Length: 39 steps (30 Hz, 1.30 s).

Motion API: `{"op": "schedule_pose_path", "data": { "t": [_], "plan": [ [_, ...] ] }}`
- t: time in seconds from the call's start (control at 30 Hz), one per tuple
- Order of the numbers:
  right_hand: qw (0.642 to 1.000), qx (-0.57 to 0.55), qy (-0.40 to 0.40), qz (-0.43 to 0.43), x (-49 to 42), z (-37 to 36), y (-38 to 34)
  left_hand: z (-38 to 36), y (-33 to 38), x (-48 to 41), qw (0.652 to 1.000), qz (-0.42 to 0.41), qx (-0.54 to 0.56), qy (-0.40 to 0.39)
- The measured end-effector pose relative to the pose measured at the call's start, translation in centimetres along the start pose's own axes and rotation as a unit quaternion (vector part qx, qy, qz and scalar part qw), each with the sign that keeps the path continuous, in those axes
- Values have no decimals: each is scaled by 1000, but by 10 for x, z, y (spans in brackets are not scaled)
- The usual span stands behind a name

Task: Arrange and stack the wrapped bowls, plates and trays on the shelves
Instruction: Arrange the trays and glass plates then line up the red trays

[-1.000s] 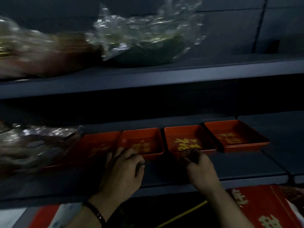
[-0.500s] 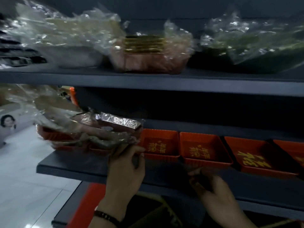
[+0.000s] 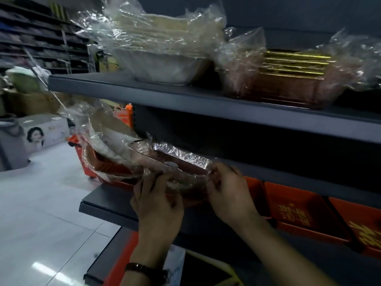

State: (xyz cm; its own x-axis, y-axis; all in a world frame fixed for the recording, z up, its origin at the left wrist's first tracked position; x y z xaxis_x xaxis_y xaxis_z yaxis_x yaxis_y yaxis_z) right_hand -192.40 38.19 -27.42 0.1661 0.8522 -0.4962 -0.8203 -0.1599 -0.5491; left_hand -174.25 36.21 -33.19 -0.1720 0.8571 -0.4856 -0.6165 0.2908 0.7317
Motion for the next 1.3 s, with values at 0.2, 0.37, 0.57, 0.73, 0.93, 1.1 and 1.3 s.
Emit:
{"op": "schedule_pose_path", "data": {
  "t": [0.2,0.37,0.57,0.73,0.93,1.1,1.3],
  "plan": [
    [973,195,-122,14,-49,-42,-18,6,-11,-10,1000,-10,16,6],
    [932,305,-194,12,-54,-53,-17,19,-24,-18,998,24,49,2],
    [947,304,-78,69,-56,-43,-27,32,-20,-23,991,26,133,-3],
    [938,323,15,127,-39,-32,-37,31,-23,-27,940,140,311,-26],
    [943,282,26,173,20,-1,-66,4,14,-11,807,246,530,-84],
    [949,224,-76,207,52,7,-62,-1,20,11,861,248,445,-9],
    [995,60,-73,8,88,60,-16,26,30,35,911,222,347,-19]
  ]
}}
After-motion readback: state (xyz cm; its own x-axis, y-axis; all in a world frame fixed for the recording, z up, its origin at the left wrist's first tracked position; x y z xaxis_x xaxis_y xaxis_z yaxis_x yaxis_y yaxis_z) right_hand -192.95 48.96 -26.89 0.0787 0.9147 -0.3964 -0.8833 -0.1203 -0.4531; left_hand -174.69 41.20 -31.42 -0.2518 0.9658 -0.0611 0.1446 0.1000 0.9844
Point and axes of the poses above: each hand's wrist, its own x-axis away from the middle knuckle, its own z-axis out of the back of the hand, y = z × x, the point moved 4 cm from there along -x, towards the middle knuckle, and after that the axes turned 1 degree about z, right-handed, at the moved point
